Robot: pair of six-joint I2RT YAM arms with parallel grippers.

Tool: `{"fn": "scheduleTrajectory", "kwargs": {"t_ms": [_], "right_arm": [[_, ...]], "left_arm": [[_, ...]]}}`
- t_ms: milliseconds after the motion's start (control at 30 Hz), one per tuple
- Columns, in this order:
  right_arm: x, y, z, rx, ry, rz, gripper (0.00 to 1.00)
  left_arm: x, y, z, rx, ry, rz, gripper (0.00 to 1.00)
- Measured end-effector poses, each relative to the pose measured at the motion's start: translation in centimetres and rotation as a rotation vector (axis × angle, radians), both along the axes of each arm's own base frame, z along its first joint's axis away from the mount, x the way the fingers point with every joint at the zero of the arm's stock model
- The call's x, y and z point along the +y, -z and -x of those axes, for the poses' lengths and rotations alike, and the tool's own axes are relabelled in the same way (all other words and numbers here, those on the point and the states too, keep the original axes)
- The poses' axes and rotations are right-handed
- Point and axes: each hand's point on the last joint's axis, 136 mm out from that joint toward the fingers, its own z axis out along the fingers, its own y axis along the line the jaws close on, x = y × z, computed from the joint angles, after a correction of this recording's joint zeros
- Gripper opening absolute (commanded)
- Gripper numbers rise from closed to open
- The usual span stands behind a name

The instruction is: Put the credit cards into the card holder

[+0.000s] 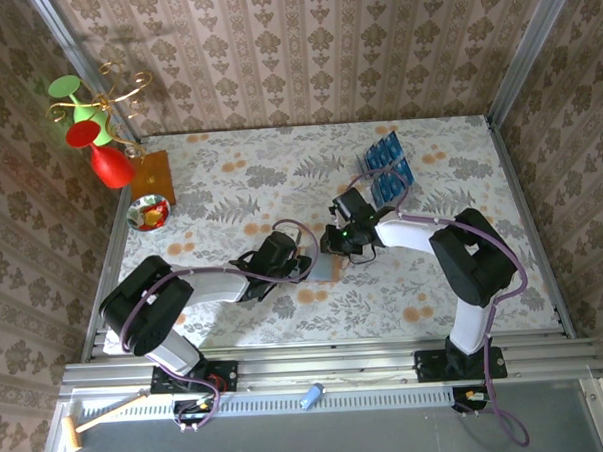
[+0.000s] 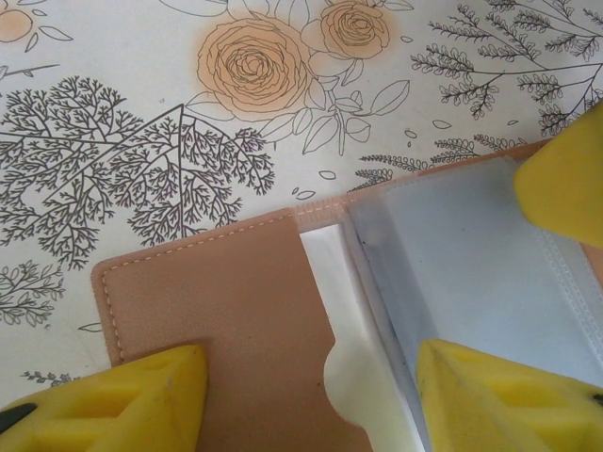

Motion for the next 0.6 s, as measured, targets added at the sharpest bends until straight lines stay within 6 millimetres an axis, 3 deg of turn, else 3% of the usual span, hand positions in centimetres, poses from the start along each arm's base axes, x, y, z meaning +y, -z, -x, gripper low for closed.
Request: {"fn": "scheduleTrajectory", "kwargs": {"t_ms": [200,600], "right_arm": [[0.6,1.4,0.7,0.033,-0.014,0.011,0.14],[1.8,1.3,0.4,0.019,-0.03,-0.008,0.14]], "left_arm": [[0.0,0.0,0.0,0.0,0.0,0.0,0.63],[0.1,0.1,0.0,0.003,-0.001,-0.006,0.61]]}}
